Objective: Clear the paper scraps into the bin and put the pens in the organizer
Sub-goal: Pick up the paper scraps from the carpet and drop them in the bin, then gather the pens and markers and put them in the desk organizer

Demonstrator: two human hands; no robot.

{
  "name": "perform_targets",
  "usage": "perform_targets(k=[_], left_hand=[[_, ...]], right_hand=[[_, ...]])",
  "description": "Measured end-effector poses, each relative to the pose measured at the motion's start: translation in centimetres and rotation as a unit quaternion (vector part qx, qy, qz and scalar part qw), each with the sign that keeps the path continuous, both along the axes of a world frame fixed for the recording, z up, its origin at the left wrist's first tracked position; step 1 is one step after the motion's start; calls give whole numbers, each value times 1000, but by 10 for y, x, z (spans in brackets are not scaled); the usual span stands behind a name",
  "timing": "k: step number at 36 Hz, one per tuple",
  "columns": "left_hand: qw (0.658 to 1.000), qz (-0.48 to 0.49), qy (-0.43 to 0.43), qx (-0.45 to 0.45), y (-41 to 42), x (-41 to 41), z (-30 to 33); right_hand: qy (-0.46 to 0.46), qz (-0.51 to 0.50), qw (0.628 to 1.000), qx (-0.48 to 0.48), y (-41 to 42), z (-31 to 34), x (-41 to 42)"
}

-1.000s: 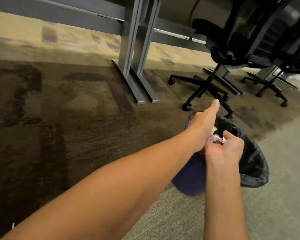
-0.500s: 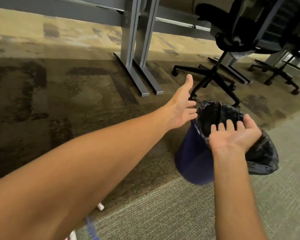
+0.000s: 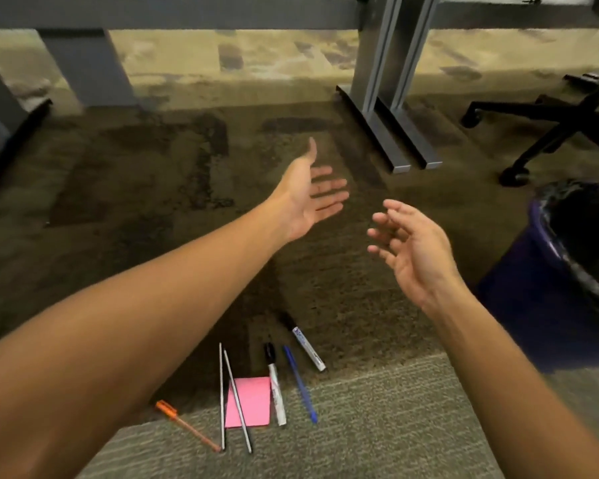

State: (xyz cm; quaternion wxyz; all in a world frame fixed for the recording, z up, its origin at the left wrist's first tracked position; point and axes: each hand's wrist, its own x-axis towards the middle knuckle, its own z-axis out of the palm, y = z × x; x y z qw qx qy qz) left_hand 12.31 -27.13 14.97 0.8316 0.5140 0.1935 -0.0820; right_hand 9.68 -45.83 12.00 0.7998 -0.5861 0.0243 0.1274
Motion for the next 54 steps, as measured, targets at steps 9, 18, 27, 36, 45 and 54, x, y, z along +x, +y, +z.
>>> perform_targets(k=[9,18,27,36,45,54], left_hand=[[985,99,79,118,120,-48,-3],[967,151,177,106,118,-122,-94],[919,182,275,219,98,-194,-186],[800,144,370,449,107,-244,-208],[819,29,302,487,84,-231,-215],[808,16,312,500,73,-232,-229]], right_hand=[[25,149,968,-198,61,-38,8],[-19,192,918,-347,85,-116,-14],[-103,260,811,-513,76,-184,-41],[-178,255,751,-582,66,-206,-45],[-192,265,728,-603,61,-221,-43],[-158,303,705,-621,63,-219,-47]])
